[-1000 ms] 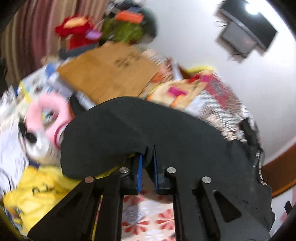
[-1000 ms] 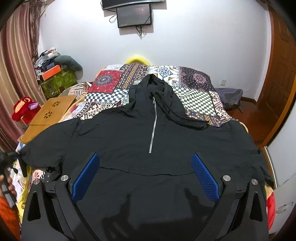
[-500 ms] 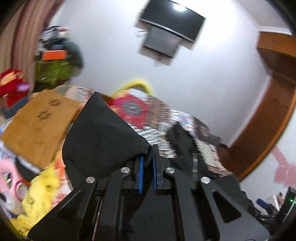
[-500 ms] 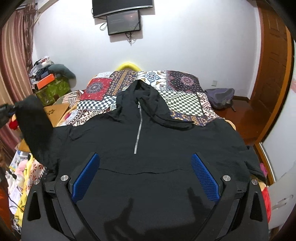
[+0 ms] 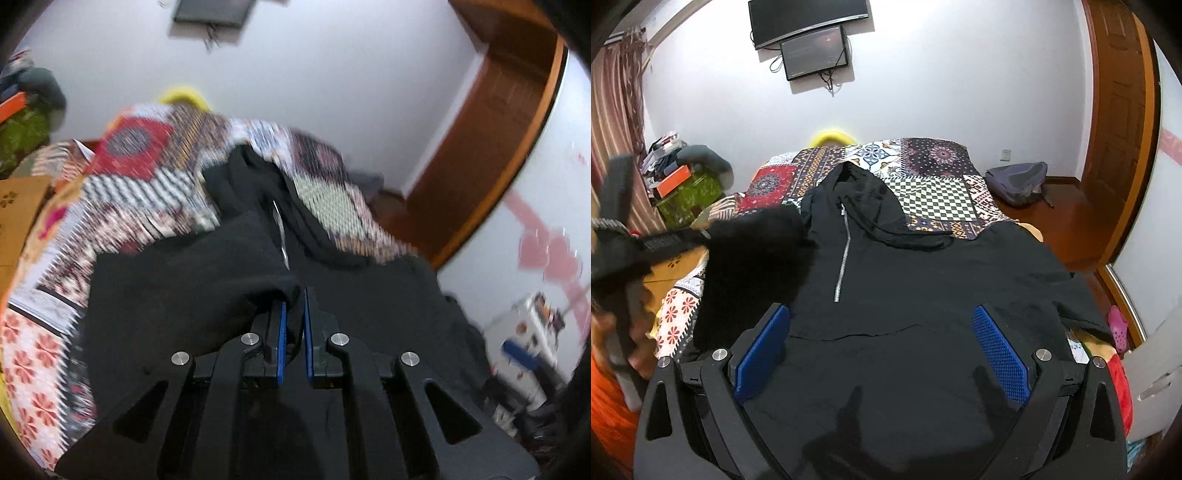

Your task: Fold large clothes

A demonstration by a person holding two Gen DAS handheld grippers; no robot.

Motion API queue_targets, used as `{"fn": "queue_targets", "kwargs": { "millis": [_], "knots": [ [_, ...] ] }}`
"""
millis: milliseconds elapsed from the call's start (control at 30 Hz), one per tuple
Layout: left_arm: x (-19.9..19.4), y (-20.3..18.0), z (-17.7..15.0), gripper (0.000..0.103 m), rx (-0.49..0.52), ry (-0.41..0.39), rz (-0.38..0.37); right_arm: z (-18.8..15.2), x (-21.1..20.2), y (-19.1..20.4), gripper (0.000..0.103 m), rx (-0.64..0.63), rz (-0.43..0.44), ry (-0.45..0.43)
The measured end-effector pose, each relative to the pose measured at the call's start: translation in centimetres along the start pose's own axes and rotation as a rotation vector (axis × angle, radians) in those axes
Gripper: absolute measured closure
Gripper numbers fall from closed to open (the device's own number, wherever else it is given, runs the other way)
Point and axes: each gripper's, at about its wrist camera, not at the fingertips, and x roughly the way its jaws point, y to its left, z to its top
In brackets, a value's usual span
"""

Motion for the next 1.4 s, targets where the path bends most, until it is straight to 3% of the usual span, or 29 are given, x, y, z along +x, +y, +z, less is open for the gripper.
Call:
{"fn": "queue_targets", "kwargs": {
  "millis": [233,433,533,600,733,800,1067,1233,1400],
  "knots": [
    [4.5,-2.8,-4.0,0.094,0.09,0.183,0.0,-0.2,0.1,0.0,0.004,-0.021,-0.021,0.013],
    [3.6,-1.6,-6.4,0.083,0.071,0.265,-0.038,-0.2,0.3,0.3,0.004,-0.043,-0.024,0.02],
    [1.2,-1.5,-7.1,0.068,0.098,0.237,-0.012,-0.1,0.7,0.5,0.004,-0.05,-0.024,0.026],
    [-0.4,-1.3,-6.9,0.051,0.106,0.197,0.004,-0.1,0.7,0.8,0.004,-0.056,-0.019,0.027],
    [-3.3,-0.1,-5.9,0.042,0.134,0.106,0.076,0.5,1.0,2.2,0.004,-0.117,-0.018,0.017],
    [-5.0,1.0,-5.5,0.031,0.139,0.056,0.126,0.9,1.2,3.2,0.004,-0.164,-0.012,0.015],
    [-8.9,7.0,-5.4,0.025,0.076,-0.046,0.308,2.2,3.4,9.3,0.004,-0.418,0.07,0.032],
    [-10.2,10.3,-6.3,0.024,0.018,-0.059,0.365,1.6,7.3,13.1,0.004,-0.524,0.156,0.154],
    [-10.8,12.7,-7.5,0.024,-0.031,-0.051,0.393,0.3,10.9,16.8,0.005,-0.664,0.179,0.261]
  ]
}}
